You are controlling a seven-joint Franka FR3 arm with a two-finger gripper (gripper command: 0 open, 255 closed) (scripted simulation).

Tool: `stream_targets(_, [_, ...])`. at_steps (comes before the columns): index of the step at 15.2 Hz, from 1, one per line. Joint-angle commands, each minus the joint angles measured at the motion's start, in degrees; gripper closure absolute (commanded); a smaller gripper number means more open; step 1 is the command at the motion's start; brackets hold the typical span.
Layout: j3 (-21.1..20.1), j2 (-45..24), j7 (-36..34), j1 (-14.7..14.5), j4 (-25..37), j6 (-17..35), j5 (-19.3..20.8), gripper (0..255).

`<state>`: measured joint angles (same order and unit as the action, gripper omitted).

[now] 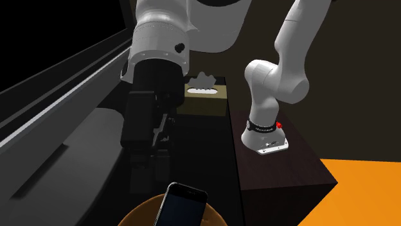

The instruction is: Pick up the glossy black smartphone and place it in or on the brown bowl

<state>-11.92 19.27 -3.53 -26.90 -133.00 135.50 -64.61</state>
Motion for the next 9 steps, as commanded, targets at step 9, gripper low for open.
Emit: stream_targets(9, [2.2,4.0,-1.3,1.4,-1.0,-4.3,2.4,0])
